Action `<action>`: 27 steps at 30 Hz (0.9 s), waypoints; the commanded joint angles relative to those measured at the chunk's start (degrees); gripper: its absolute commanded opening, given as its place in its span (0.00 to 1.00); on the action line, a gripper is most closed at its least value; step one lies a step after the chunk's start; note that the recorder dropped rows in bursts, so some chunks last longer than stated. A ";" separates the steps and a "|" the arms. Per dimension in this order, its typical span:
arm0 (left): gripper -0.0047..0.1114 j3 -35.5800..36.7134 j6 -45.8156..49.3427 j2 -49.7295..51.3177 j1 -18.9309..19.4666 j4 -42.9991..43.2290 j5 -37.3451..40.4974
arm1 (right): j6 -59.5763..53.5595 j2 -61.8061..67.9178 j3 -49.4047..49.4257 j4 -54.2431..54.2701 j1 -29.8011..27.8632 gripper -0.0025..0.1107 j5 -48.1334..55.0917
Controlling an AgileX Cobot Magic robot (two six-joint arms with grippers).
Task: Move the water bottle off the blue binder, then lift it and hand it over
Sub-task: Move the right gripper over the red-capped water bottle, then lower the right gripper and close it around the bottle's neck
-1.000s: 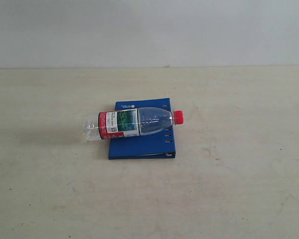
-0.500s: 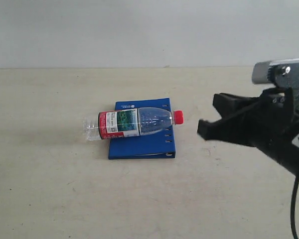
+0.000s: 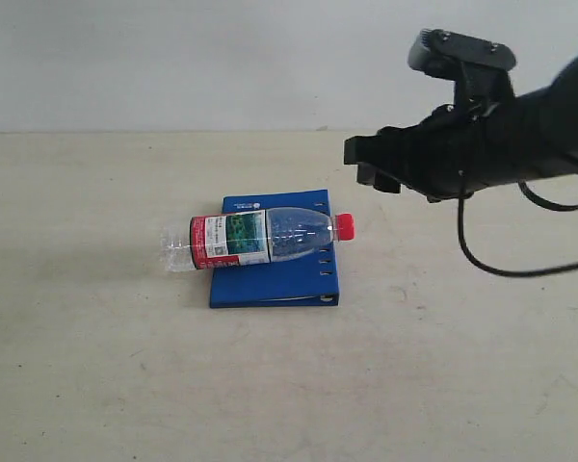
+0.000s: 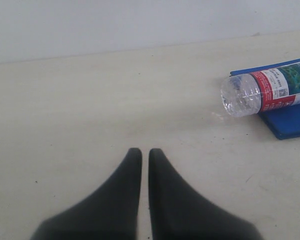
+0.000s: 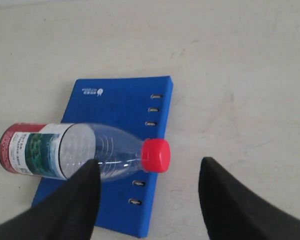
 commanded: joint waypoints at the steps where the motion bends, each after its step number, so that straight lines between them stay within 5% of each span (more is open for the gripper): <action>1: 0.08 0.14 0.19 -0.16 -0.16 -0.59 -0.17 | -4.17 9.23 -11.88 -0.81 -4.11 0.47 21.04; 5: 0.08 0.14 0.19 -0.16 -0.16 -0.59 -0.17 | -26.79 13.79 -19.75 -4.10 -5.15 0.47 41.83; 7: 0.08 0.14 0.19 -0.16 -0.16 -0.59 -0.17 | -34.42 13.78 -20.00 -6.65 -5.05 0.47 43.86; 16: 0.08 0.14 0.19 -0.16 -0.16 -0.59 -0.17 | -37.19 14.84 -19.67 -36.03 -3.79 0.48 32.71; 27: 0.08 0.14 0.19 -0.16 -0.16 -0.59 -0.17 | -44.17 20.64 -19.67 -42.76 2.56 0.62 20.07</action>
